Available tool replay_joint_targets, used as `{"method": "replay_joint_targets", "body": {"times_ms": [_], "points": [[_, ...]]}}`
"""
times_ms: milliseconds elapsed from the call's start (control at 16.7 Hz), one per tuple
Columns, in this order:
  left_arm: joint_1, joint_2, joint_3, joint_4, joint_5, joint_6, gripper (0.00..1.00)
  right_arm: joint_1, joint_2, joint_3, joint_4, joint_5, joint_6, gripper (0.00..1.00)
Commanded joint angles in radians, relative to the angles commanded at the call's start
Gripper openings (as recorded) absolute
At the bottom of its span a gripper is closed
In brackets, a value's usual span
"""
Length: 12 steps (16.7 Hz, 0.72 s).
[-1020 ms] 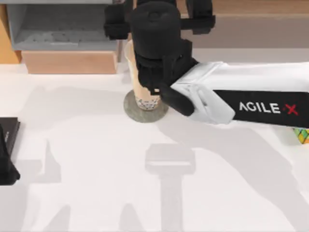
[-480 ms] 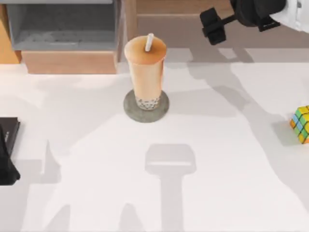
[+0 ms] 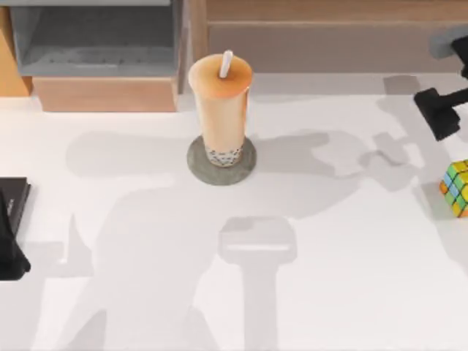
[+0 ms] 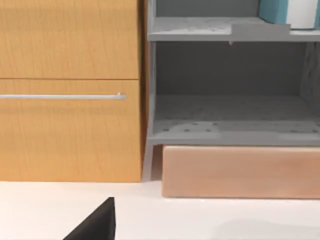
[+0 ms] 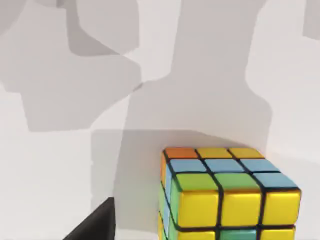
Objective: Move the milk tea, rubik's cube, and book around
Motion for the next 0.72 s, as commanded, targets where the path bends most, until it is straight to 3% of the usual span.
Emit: {"method": "replay_joint_targets", "body": {"times_ms": [240,720], "points": [[0.000,0.000,0.000,0.000,0.000,0.000,1.00,-0.080,0.000,-0.026,-0.116,-0.090,-0.026,1.00],[0.000,0.000,0.000,0.000,0.000,0.000,1.00,-0.084,0.005,-0.041,-0.108,-0.098,-0.025,1.00]]}}
